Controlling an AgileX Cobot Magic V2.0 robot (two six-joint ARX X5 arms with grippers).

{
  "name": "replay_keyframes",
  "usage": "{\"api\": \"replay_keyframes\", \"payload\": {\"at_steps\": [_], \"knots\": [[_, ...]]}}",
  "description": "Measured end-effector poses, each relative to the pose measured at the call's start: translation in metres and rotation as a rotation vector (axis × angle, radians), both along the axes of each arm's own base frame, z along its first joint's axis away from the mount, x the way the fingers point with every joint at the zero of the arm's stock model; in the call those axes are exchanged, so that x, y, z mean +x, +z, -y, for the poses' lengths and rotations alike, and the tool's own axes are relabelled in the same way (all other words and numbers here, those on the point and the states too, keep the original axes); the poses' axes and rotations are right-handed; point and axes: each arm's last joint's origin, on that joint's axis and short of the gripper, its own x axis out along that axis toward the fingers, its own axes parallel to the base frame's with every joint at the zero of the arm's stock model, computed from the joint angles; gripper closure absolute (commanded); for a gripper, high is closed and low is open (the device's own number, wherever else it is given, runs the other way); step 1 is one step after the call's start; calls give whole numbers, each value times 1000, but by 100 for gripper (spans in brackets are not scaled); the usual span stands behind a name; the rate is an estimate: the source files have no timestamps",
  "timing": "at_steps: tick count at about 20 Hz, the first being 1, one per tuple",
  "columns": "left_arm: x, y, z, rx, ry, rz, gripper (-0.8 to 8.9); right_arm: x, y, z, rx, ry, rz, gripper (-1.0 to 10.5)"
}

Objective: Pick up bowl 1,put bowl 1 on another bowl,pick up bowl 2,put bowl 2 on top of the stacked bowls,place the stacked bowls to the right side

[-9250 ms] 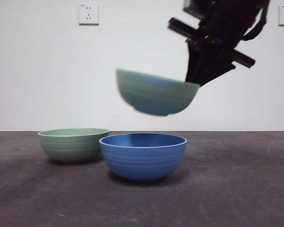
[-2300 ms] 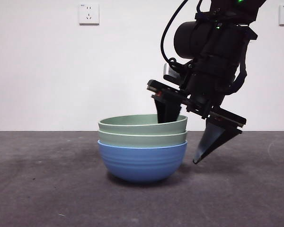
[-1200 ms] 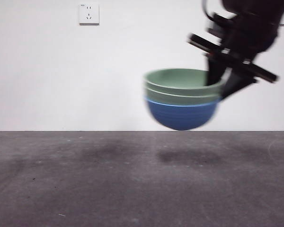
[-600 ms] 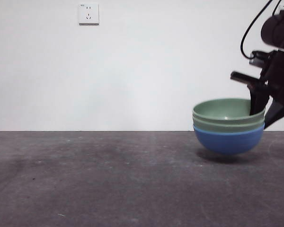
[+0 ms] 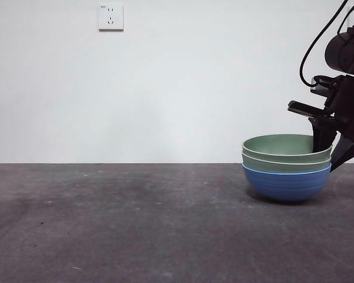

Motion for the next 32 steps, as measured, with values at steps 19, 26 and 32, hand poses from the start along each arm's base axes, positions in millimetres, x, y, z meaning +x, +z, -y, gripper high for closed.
{"api": "replay_keyframes", "payload": {"at_steps": [19, 26, 32], "knots": [[0, 0, 0, 0, 0, 1, 528, -56, 89, 9, -27, -7, 165, 711], [0, 0, 0, 9, -12, 8, 531, -149, 141, -5, -31, 146, 148, 727], [0, 0, 0, 16, -21, 14, 822, -175, 149, -9, -58, 229, 146, 955]]}}
